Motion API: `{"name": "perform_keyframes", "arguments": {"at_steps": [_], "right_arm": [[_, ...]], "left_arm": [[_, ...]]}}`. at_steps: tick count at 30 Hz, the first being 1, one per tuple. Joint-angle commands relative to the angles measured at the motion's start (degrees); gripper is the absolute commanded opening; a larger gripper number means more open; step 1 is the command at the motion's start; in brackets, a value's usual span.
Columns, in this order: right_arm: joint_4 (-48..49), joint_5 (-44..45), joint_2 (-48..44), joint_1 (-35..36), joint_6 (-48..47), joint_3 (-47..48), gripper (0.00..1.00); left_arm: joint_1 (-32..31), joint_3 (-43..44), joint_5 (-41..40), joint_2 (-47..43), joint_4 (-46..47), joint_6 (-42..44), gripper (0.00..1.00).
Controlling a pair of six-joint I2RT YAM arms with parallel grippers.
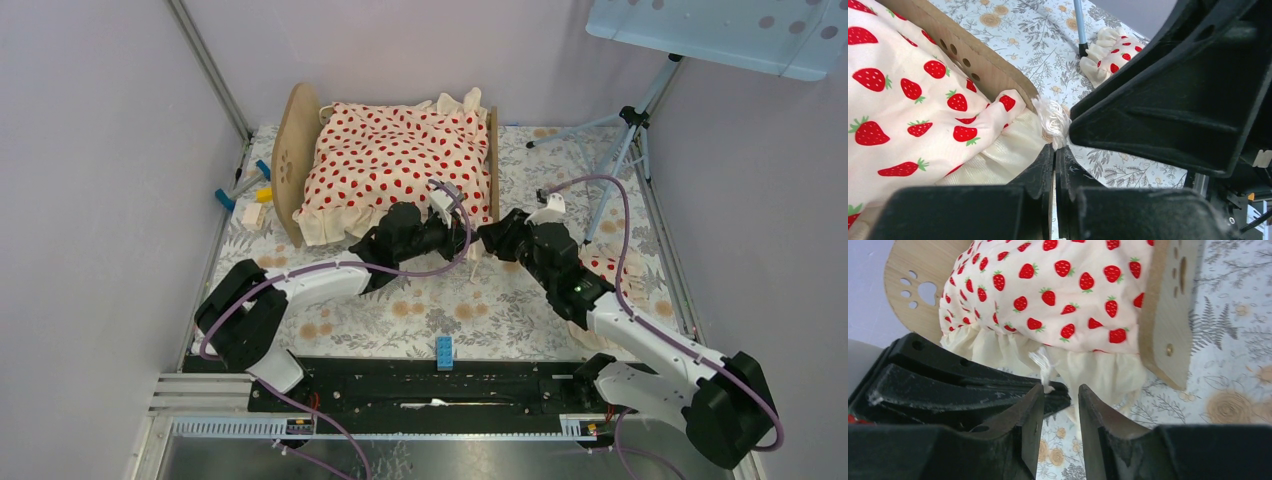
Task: Set up the pet bed
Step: Tie the ropes to the bed frame.
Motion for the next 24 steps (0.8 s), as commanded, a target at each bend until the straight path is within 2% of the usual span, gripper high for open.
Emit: {"name": "perform_keyframes", "arguments": {"at_steps": [1, 10, 17, 24], "right_arm": [[-1.6, 5.3, -5.0, -0.1, -1.1, -3.6, 0.4], [-0.8, 11.0, -8.0, -0.1, 3.8, -11.5, 0.39], [1.2, 12.8, -2.0, -0.7, 7.5, -12.0, 0.36], [7.4, 10.0, 4.0, -3.4, 7.7, -11.5, 0.36]], "left_arm": [[0.3, -0.1, 1.2, 0.4, 2.3, -2.9, 0.0], [0.2, -3.4, 1.1, 2.8, 3.8, -6.4, 0.0], [0.2, -5.1, 0.6, 3.0, 4.1, -6.7, 0.0], [0.2, -4.9, 1.1, 3.4, 3.8, -6.9, 0.0]]}}
